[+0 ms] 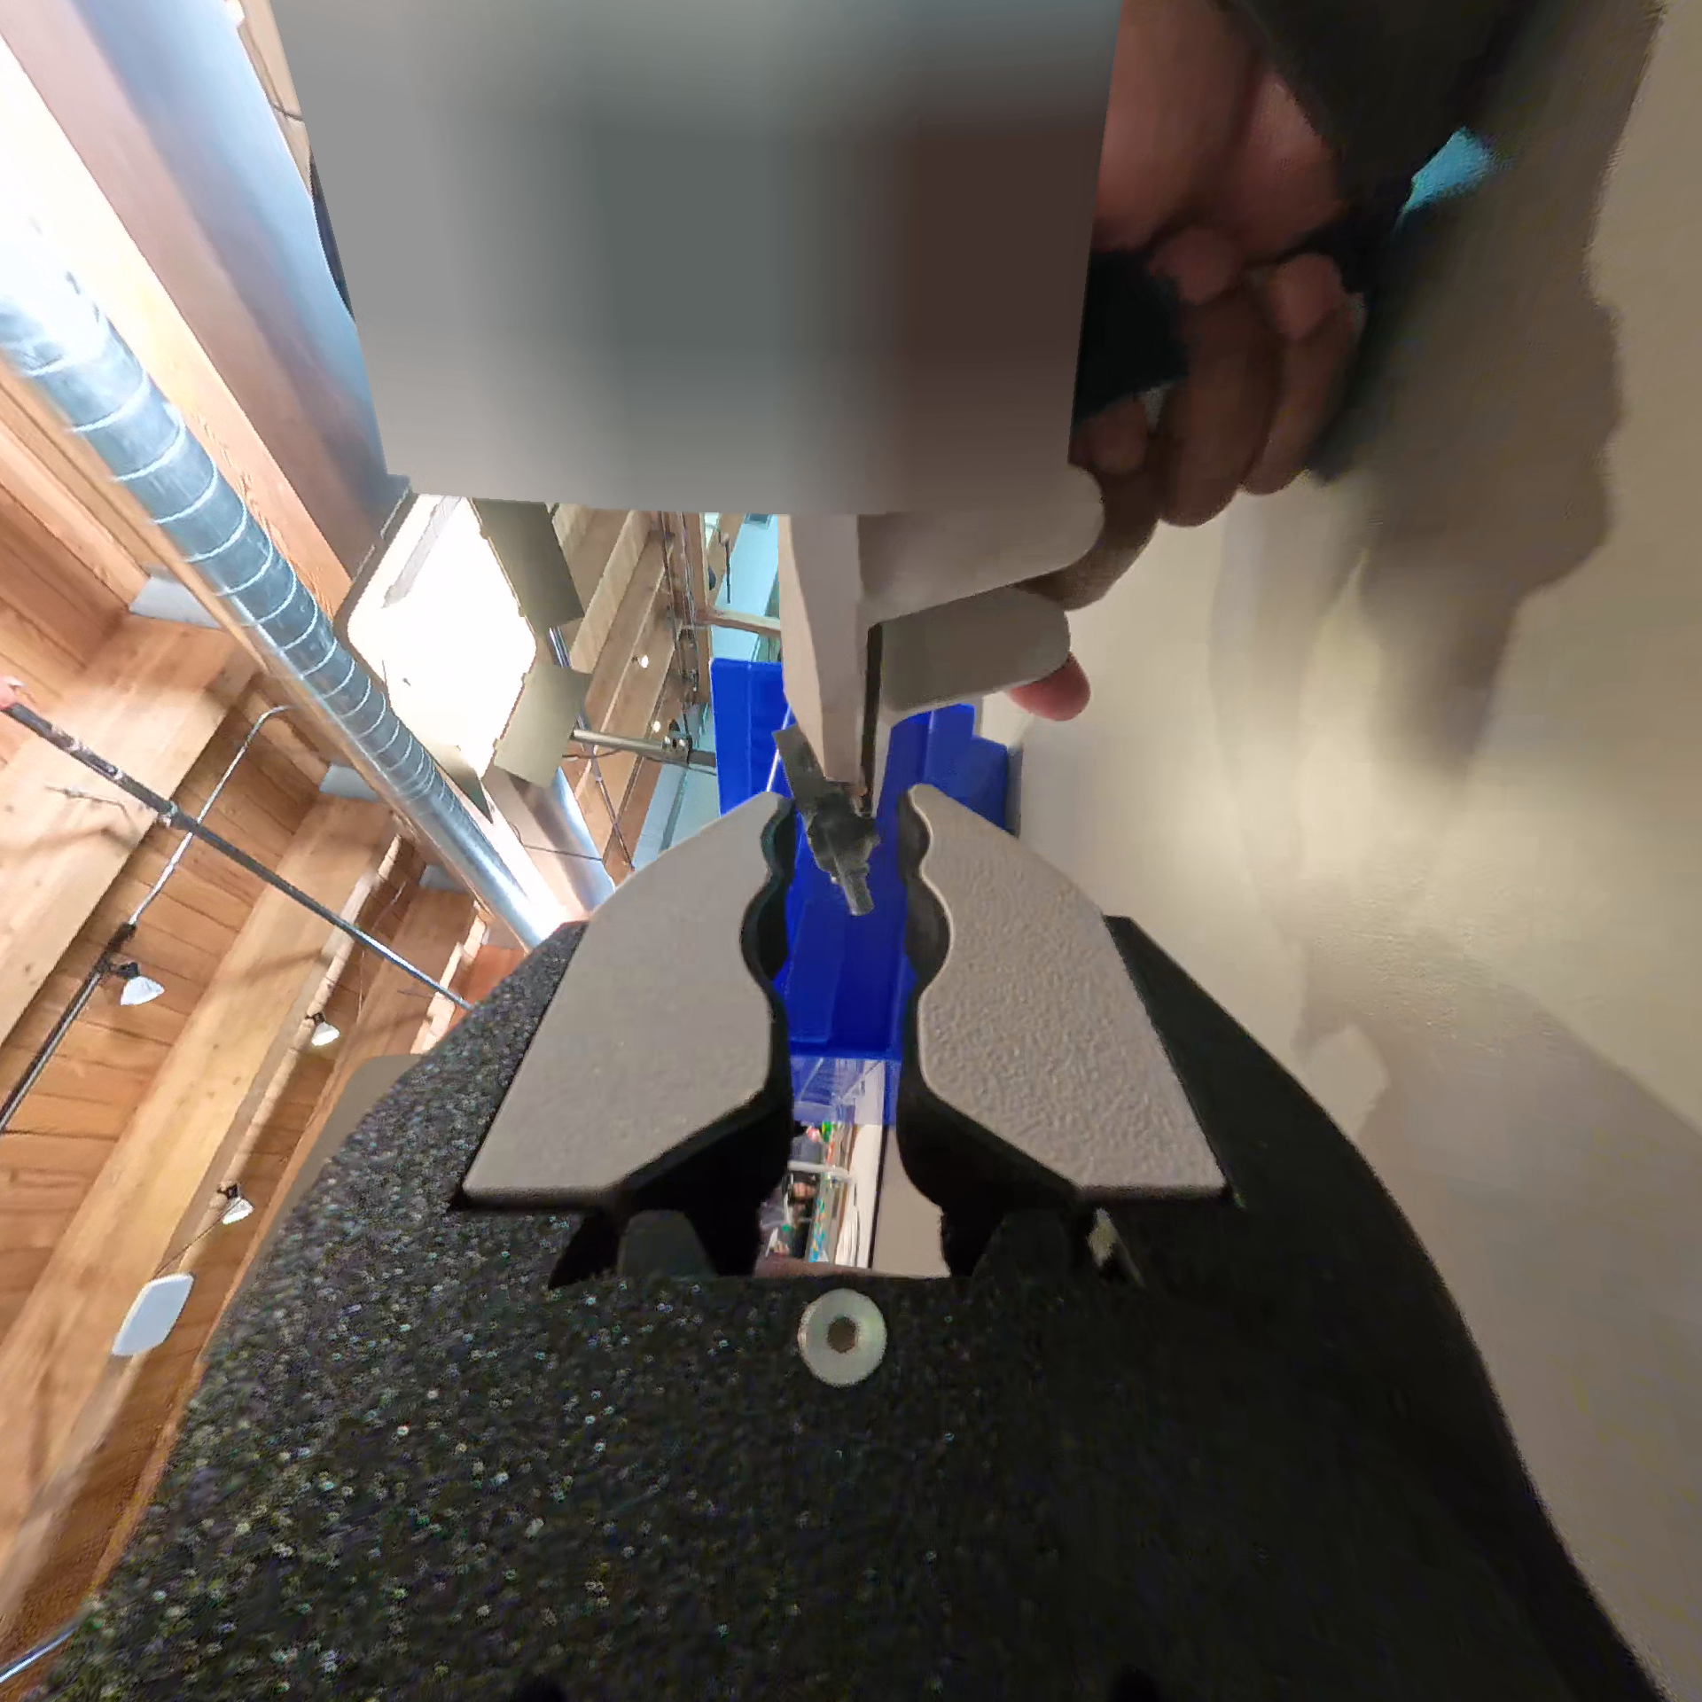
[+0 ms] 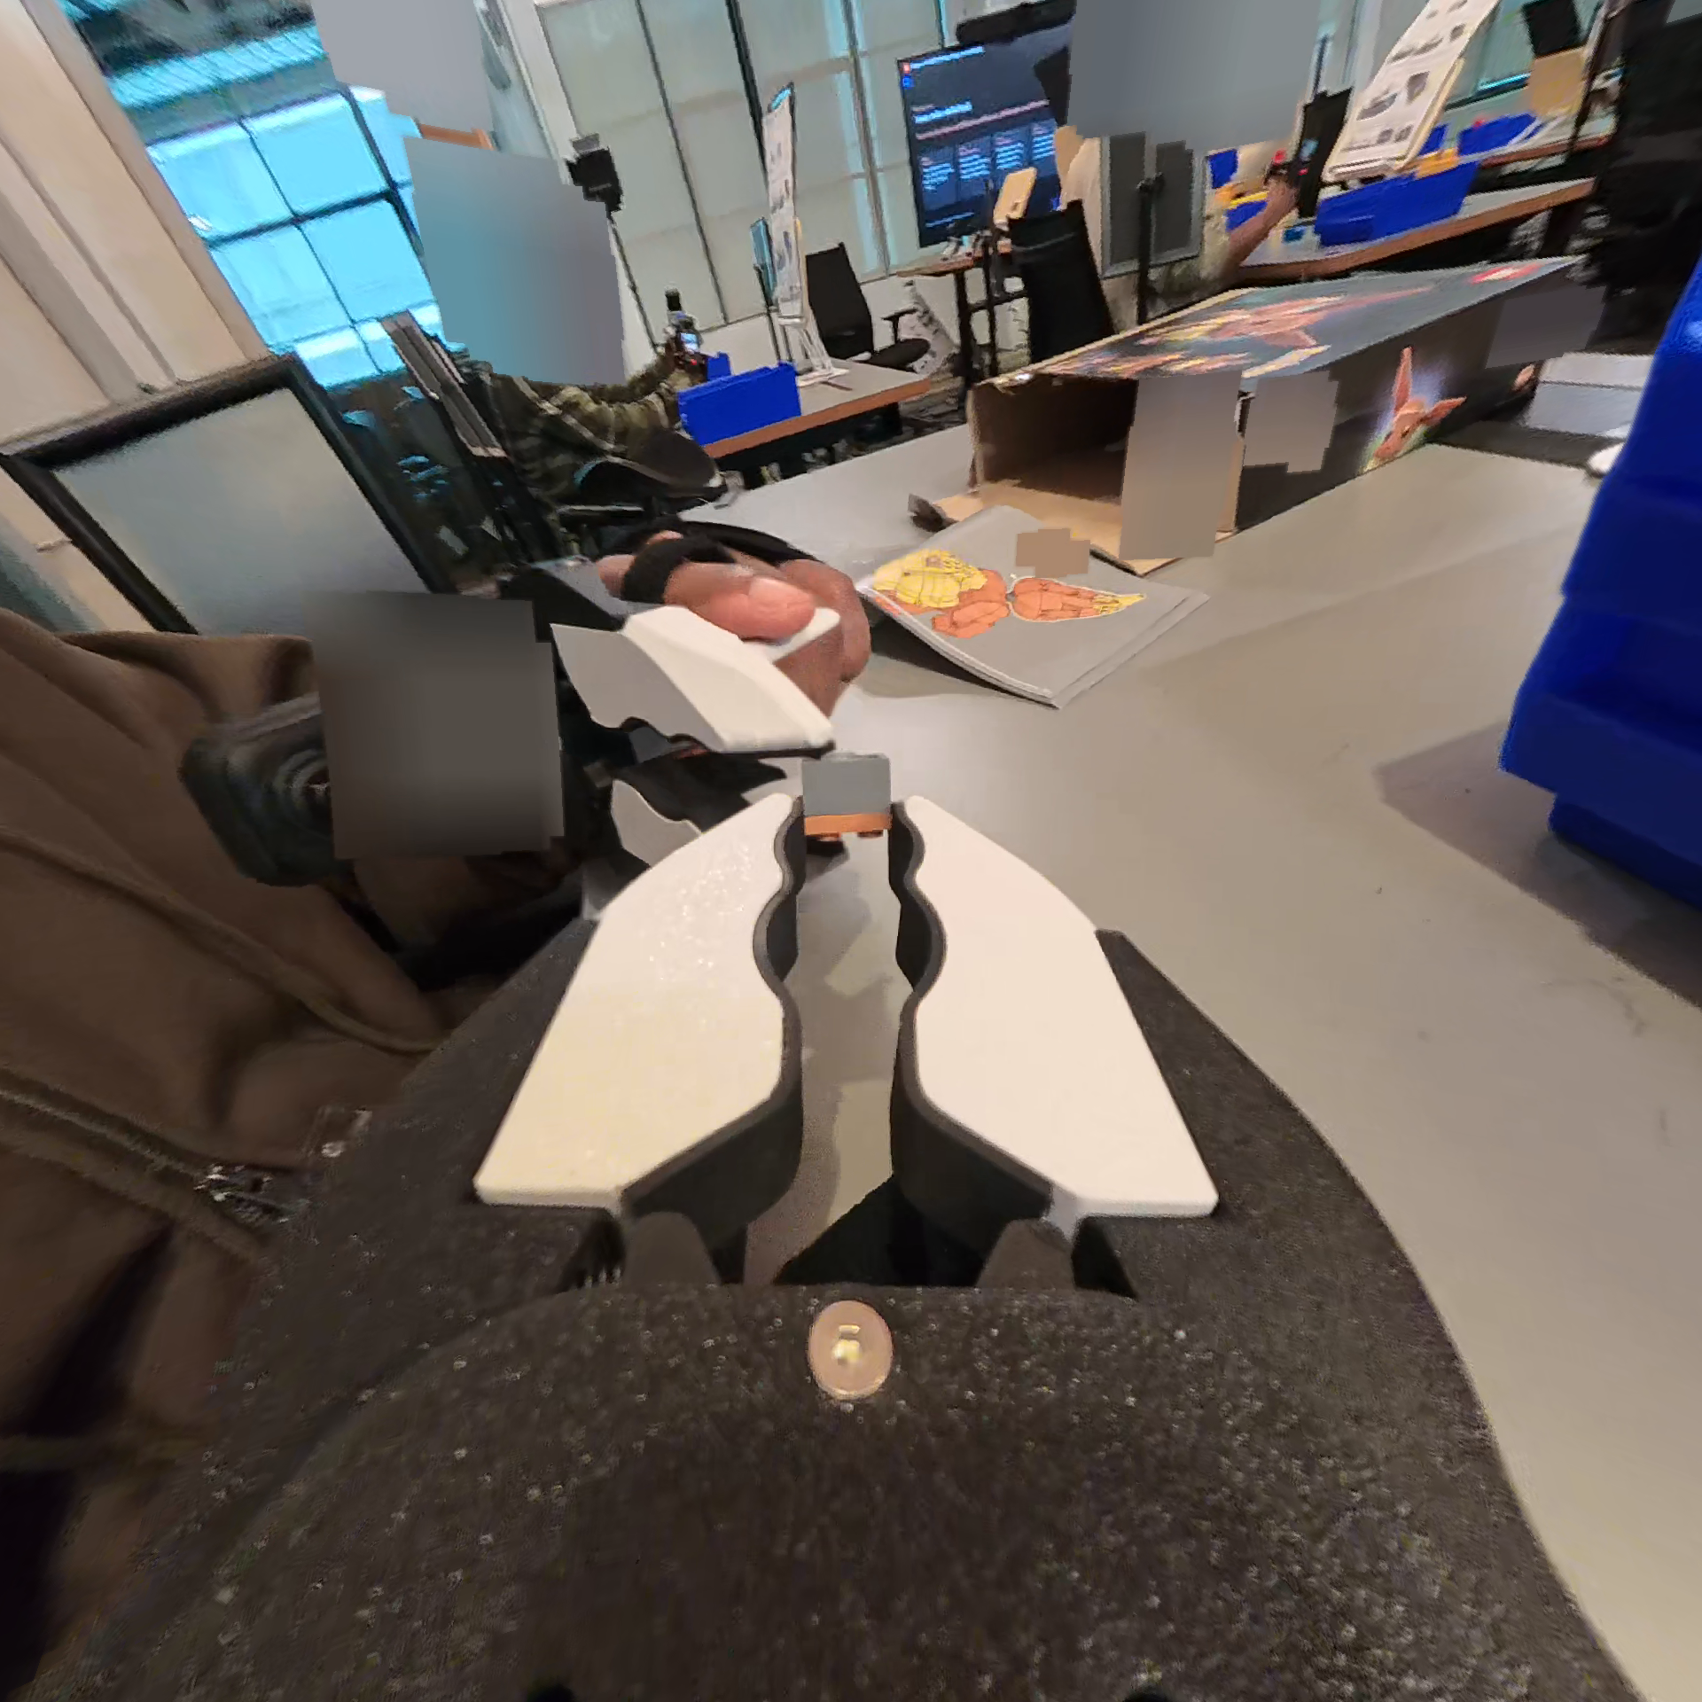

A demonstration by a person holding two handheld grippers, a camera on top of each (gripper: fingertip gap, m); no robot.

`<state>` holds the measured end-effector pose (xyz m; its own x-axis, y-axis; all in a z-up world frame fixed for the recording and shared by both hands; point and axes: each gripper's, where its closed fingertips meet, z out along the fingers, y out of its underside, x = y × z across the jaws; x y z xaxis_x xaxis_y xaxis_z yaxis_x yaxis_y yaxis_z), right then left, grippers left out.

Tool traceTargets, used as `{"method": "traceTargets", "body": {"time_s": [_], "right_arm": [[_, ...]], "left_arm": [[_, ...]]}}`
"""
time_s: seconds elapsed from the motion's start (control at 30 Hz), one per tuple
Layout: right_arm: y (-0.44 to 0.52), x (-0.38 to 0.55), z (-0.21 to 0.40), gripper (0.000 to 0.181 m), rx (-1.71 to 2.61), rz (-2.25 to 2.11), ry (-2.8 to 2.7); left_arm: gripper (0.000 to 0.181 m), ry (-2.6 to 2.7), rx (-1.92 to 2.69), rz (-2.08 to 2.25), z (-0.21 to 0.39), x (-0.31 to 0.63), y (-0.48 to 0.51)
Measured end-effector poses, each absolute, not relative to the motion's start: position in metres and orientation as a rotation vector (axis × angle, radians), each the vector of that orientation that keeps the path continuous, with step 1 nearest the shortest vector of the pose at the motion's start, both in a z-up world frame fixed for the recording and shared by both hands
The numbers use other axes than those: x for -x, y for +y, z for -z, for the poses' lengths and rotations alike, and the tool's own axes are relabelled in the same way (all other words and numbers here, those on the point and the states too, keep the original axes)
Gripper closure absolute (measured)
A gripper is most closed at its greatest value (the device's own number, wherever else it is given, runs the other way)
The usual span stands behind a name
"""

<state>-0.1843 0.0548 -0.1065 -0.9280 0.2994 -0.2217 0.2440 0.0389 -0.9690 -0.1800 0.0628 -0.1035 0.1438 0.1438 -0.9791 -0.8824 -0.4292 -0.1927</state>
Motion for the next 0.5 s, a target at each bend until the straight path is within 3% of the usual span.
{"method": "traceTargets", "body": {"time_s": [0.3, 0.5], "right_arm": [[0.052, 0.172, 0.109, 0.164, 0.587, -2.173, -2.371], [0.051, 0.176, 0.117, 0.164, 0.564, -2.042, -2.377]], "left_arm": [[0.158, 0.796, 1.489, -1.418, 0.104, 0.172, 0.065], [0.167, 0.747, 1.576, -1.387, 0.108, 0.18, 0.064]]}}
